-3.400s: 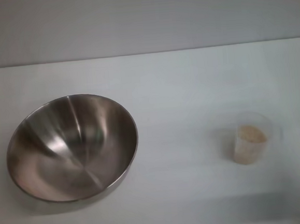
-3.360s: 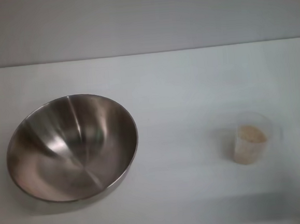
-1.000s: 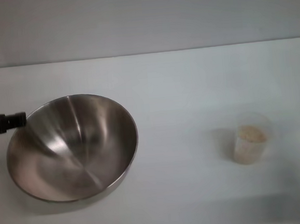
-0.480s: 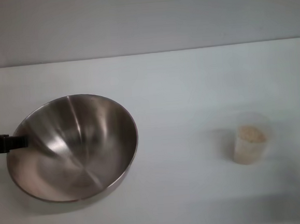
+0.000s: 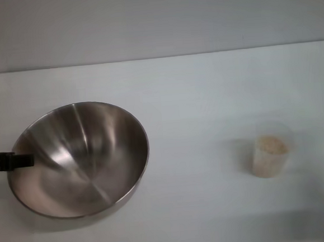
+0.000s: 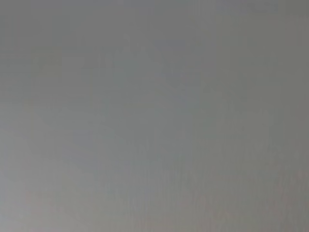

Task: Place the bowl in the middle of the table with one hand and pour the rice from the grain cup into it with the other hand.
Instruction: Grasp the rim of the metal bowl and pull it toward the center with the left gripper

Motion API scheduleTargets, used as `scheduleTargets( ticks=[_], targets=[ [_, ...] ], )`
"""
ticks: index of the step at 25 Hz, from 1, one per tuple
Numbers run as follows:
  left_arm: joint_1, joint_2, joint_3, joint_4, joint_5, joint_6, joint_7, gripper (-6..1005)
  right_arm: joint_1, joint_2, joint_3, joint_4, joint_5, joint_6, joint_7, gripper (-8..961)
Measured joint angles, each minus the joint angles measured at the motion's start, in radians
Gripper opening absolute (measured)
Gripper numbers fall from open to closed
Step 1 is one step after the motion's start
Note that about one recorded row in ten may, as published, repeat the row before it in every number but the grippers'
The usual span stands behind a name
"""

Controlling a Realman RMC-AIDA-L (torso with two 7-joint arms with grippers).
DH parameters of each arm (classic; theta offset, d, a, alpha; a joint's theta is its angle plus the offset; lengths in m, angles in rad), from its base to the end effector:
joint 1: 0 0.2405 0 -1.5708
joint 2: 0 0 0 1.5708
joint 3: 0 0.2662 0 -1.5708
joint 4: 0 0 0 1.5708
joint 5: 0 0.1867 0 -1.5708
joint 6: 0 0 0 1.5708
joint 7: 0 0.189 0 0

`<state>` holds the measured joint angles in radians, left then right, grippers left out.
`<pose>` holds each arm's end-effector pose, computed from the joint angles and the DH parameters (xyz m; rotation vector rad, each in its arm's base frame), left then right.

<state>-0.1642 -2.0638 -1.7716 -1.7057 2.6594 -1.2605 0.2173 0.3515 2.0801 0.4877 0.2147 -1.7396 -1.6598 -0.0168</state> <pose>-0.2815 0.3254 0.0296 -1.9580 -1.2558 0.0893 0.2942 0.3160 0.0572 -1.2332 0.2516 0.8598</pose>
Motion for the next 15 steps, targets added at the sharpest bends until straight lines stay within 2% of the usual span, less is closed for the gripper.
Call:
scheduleTargets(
  ticks=[10, 15],
  targets=[
    [-0.019, -0.001, 0.007, 0.044, 0.001, 0.005, 0.018, 801, 0.001, 0.001, 0.0, 0.002, 0.0, 0.0, 0.0, 531],
    [-0.023, 0.0, 0.007, 0.05, 0.001, 0.005, 0.024, 637, 0.0, 0.002, 0.0, 0.002, 0.0, 0.0, 0.0, 531]
  ],
)
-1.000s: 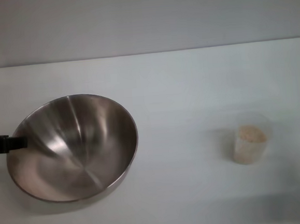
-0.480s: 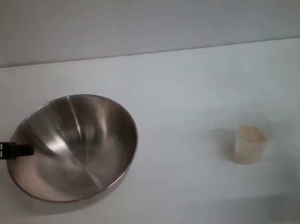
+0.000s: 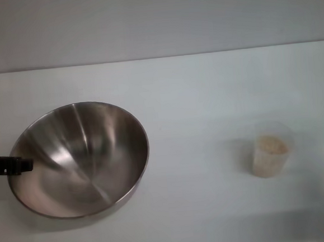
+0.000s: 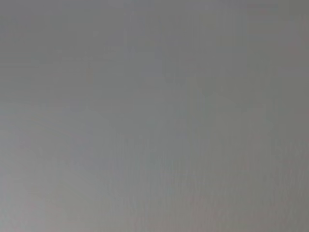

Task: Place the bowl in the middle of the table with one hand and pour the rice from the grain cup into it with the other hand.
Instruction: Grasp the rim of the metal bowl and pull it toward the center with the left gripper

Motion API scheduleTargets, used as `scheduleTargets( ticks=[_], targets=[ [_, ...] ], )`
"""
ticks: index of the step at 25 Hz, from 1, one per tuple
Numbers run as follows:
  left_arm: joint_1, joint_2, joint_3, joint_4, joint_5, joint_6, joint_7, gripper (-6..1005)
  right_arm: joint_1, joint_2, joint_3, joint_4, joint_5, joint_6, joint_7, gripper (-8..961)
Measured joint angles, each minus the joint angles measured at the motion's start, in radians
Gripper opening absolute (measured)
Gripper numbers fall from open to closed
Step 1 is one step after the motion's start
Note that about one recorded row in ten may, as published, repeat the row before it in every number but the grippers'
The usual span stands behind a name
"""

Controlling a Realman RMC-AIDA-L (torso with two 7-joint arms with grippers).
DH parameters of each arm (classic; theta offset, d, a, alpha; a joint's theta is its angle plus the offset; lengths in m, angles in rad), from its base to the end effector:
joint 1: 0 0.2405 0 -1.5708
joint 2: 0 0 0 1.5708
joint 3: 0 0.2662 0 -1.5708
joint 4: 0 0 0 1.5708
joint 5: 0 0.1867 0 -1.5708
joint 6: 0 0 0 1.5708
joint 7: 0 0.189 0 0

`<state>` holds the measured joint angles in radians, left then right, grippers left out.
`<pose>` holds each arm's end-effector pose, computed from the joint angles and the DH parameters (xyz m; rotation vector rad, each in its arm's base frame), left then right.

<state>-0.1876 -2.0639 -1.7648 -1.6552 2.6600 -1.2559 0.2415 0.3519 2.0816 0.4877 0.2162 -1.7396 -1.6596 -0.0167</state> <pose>-0.2848 0.3279 0.0210 -1.9889 -1.2542 0.1217 0.2936 0.3161 0.0565 -1.2330 0.2538 0.8624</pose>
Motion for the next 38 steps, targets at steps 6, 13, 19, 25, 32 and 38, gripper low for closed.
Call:
scheduleTargets(
  ticks=[6, 13, 19, 25, 32, 38],
  targets=[
    [-0.003, -0.001, 0.002, 0.003, 0.0, 0.0, 0.009, 473, -0.001, 0.0, 0.0, 0.0, 0.0, 0.0, 0.0, 530],
    [-0.014, 0.0, 0.002, 0.02, 0.001, 0.001, 0.012, 330, -0.001, 0.0, 0.0, 0.0, 0.0, 0.0, 0.0, 530],
    [-0.024, 0.0, -0.001, 0.031, -0.002, 0.005, 0.02, 148, -0.001, 0.0, 0.0, -0.001, 0.0, 0.0, 0.0, 530],
    [-0.045, -0.001, -0.005, 0.046, -0.007, 0.002, 0.019, 153, -0.001, 0.0, 0.0, -0.002, 0.0, 0.0, 0.0, 530],
    [-0.074, 0.001, -0.011, 0.076, -0.004, -0.019, 0.018, 76, 0.001, -0.002, 0.0, -0.001, 0.0, 0.0, 0.0, 530],
    [-0.104, 0.0, -0.05, 0.07, -0.01, -0.051, 0.017, 71, 0.002, -0.002, 0.002, -0.002, 0.0, 0.0, 0.0, 531]
  ],
)
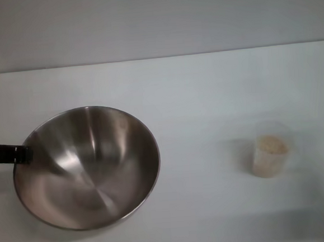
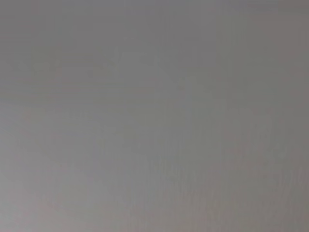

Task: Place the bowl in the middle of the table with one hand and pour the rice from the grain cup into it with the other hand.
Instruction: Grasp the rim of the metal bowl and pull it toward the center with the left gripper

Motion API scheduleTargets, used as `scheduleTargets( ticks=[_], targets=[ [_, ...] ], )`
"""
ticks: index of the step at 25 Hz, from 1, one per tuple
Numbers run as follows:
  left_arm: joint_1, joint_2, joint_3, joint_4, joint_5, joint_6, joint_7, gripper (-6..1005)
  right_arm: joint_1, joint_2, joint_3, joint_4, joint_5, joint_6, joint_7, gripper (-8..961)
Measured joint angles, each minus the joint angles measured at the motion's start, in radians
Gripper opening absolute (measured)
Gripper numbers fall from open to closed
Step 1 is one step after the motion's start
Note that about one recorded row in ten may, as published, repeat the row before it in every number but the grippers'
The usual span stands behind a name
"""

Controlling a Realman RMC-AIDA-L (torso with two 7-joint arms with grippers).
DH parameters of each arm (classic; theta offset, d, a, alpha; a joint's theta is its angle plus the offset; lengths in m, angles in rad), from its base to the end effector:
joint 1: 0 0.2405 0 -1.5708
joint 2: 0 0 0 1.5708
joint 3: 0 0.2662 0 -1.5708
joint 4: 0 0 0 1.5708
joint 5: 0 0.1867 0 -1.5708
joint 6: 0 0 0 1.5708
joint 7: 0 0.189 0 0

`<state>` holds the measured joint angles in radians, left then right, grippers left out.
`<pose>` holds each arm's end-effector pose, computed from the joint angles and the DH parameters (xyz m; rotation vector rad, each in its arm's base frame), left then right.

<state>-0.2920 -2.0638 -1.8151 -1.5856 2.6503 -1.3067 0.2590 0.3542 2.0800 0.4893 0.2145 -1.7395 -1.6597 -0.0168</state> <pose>-0.2730 0.3453 0.0173 -2.0357 -1.2636 0.1310 0.2935 0.3168 0.0576 -1.2322 0.2502 0.8615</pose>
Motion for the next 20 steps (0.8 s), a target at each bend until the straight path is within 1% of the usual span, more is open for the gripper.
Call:
scheduleTargets(
  ticks=[6, 13, 20],
  targets=[
    [-0.053, -0.001, -0.05, 0.016, -0.009, -0.047, 0.002, 49, 0.004, 0.0, 0.0, -0.004, 0.0, 0.002, 0.0, 531],
    [-0.116, 0.003, -0.143, 0.065, -0.088, -0.096, 0.039, 43, 0.004, 0.0, 0.0, -0.008, 0.0, 0.004, 0.001, 531],
    [-0.163, 0.003, -0.177, 0.084, -0.115, -0.114, 0.044, 41, 0.01, 0.0, 0.0, -0.026, 0.0, 0.004, 0.039, 531]
  ],
)
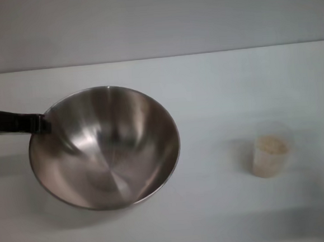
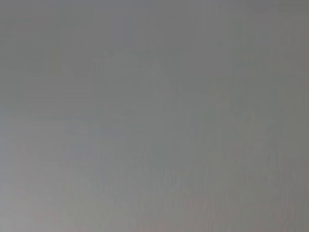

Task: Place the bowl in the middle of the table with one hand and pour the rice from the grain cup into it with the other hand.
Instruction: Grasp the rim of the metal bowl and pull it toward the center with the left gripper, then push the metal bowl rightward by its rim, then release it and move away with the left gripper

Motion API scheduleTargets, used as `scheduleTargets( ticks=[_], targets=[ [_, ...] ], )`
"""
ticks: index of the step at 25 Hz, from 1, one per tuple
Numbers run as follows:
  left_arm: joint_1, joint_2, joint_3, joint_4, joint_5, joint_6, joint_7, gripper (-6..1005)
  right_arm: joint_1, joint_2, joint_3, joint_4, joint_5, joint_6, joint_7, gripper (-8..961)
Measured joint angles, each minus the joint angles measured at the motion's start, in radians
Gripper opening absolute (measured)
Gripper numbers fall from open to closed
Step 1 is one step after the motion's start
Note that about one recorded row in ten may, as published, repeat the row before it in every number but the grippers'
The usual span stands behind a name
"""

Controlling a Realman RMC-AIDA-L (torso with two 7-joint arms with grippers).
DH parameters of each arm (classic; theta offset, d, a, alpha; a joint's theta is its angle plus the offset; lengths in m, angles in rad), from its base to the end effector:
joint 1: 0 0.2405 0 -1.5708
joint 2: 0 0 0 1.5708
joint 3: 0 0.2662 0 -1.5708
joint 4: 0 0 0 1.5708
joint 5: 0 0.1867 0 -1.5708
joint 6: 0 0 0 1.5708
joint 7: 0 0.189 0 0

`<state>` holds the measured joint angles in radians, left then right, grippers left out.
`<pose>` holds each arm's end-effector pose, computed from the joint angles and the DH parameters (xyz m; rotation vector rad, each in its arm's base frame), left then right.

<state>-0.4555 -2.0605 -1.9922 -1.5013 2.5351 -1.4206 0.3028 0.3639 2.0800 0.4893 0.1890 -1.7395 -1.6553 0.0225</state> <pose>-0.2374 0.3719 0.0240 -2.1234 -1.3363 -0.0071 0.2947 0.3193 0.0594 -1.2398 0.2595 0.8774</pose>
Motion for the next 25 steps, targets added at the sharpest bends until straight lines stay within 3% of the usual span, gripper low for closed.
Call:
scheduleTargets(
  ticks=[10, 19, 25],
  targets=[
    [-0.079, -0.001, -0.013, 0.043, -0.061, -0.015, -0.001, 42, 0.001, 0.0, 0.0, -0.007, 0.0, -0.002, 0.002, 530],
    [-0.172, -0.006, 0.03, 0.186, -0.08, 0.06, 0.004, 43, -0.002, 0.0, 0.0, -0.011, 0.0, -0.004, 0.002, 530],
    [-0.196, -0.006, 0.055, 0.265, -0.116, 0.113, 0.016, 44, -0.002, 0.0, 0.0, -0.012, 0.0, -0.005, 0.002, 531]
  ],
)
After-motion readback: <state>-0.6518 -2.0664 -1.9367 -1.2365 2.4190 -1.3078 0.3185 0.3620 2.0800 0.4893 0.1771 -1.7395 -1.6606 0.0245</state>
